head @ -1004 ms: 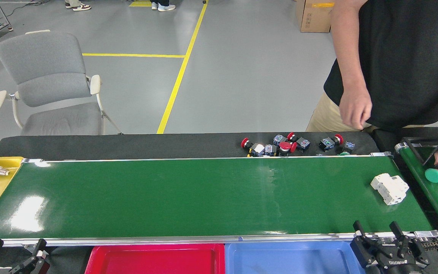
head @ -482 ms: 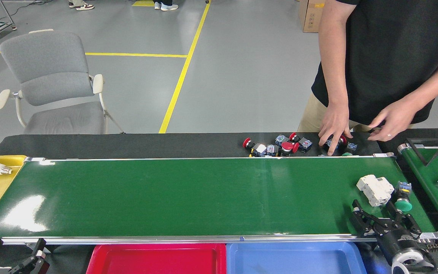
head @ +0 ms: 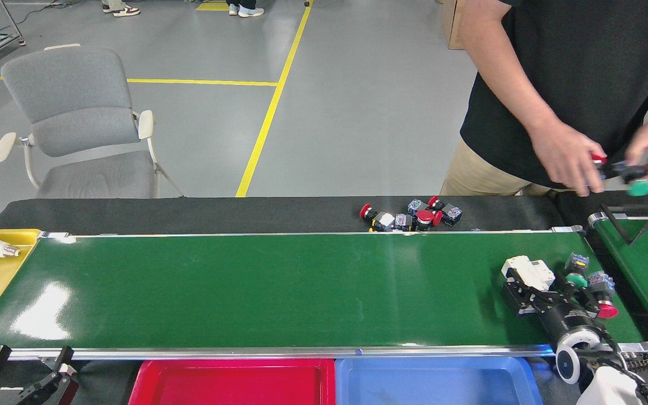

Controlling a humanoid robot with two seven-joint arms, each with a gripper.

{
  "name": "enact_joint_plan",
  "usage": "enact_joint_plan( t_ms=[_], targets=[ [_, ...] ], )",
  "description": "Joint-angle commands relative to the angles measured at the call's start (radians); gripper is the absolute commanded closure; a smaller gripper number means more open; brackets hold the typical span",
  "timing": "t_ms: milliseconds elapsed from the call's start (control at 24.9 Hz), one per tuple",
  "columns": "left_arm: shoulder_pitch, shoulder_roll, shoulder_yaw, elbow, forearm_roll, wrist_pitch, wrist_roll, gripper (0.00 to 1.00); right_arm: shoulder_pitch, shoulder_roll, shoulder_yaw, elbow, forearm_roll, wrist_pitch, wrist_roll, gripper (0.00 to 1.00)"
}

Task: Pick switch part from conveyor to tray

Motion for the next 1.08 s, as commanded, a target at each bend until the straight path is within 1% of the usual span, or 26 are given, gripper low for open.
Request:
enact_joint_plan(
  t_ms=[0, 80, 121, 201, 281, 362, 402, 442, 482, 522, 562, 603, 723, 804, 884, 924, 964, 1004, 1045],
  targets=[
    [-0.006, 0.011, 0.004, -0.009, 0.000, 0.000, 0.008, 0.00, -0.014, -0.011, 0.001, -0.017, -0.008, -0.009, -0.012, 0.92],
    [-0.006, 0.011, 0.004, -0.009, 0.002, 0.000, 0.008, 0.00, -0.011, -0.006, 0.001, -0.040, -0.012, -0.038, -0.016, 0.96],
    [-0.008, 0.011, 0.004, -0.010, 0.002, 0.000, 0.008, 0.00, -0.001, -0.004, -0.001, -0.070, -0.014, -0.080, -0.023, 0.96],
    [-0.003, 0.013, 0.004, -0.012, 0.002, 0.000, 0.008, 0.00, 0.032, -0.006, -0.010, -0.142, -0.041, -0.172, -0.035, 0.96],
    [0.000, 0.013, 0.008, -0.009, 0.002, 0.000, 0.008, 0.00, 0.130, -0.021, -0.024, -0.268, -0.113, -0.320, -0.058, 0.96],
    [0.003, 0.013, 0.008, -0.007, 0.002, 0.000, 0.008, 0.00, 0.244, -0.038, -0.061, -0.379, -0.167, -0.462, -0.064, 0.94],
    [0.007, 0.013, 0.007, -0.005, 0.002, 0.000, 0.008, 0.00, 0.325, -0.038, -0.085, -0.440, -0.189, -0.558, -0.064, 0.92],
    [0.009, 0.013, 0.005, -0.005, 0.002, 0.000, 0.008, 0.00, 0.402, -0.037, -0.108, -0.483, -0.199, -0.616, -0.062, 0.87],
    [0.010, 0.013, 0.005, -0.007, 0.002, 0.000, 0.008, 0.00, 0.462, -0.035, -0.128, -0.509, -0.204, -0.616, -0.061, 0.82],
    [0.012, 0.014, 0.004, -0.005, 0.002, 0.000, 0.008, 0.00, 0.509, -0.032, -0.142, -0.523, -0.204, -0.616, -0.061, 0.72],
    [0.012, 0.014, 0.004, -0.009, 0.002, 0.000, 0.008, 0.00, 0.559, -0.029, -0.156, -0.532, -0.204, -0.616, -0.059, 0.37],
    [0.012, 0.016, 0.002, -0.009, 0.003, 0.000, 0.008, 0.00, 0.588, -0.017, -0.165, -0.537, -0.204, -0.616, -0.058, 0.00],
    [0.012, 0.014, 0.001, -0.009, 0.002, -0.001, 0.008, 0.00, 0.591, 0.023, -0.183, -0.537, -0.195, -0.616, -0.053, 0.00],
    [0.012, 0.016, -0.001, -0.009, 0.000, -0.020, 0.006, 0.00, 0.583, 0.058, -0.188, -0.563, -0.178, -0.612, -0.052, 0.00],
    [0.012, 0.013, 0.001, -0.007, 0.000, -0.071, 0.000, 0.00, 0.560, 0.088, -0.188, -0.601, -0.118, -0.383, -0.052, 0.00],
    [0.012, 0.010, 0.001, -0.007, -0.002, -0.078, -0.001, 0.00, 0.557, 0.104, -0.186, -0.609, -0.083, -0.294, -0.053, 0.00],
    [0.012, 0.007, 0.001, -0.005, -0.003, -0.077, -0.001, 0.00, 0.549, 0.132, -0.185, -0.610, -0.034, -0.205, -0.055, 0.00],
    [0.012, 0.004, 0.002, -0.005, -0.003, -0.075, -0.001, 0.00, 0.542, 0.164, -0.185, -0.610, 0.017, -0.135, -0.056, 0.00],
    [0.012, 0.004, 0.002, -0.004, -0.003, -0.075, -0.001, 0.00, 0.533, 0.192, -0.185, -0.610, 0.054, -0.106, -0.058, 0.00]
  ],
)
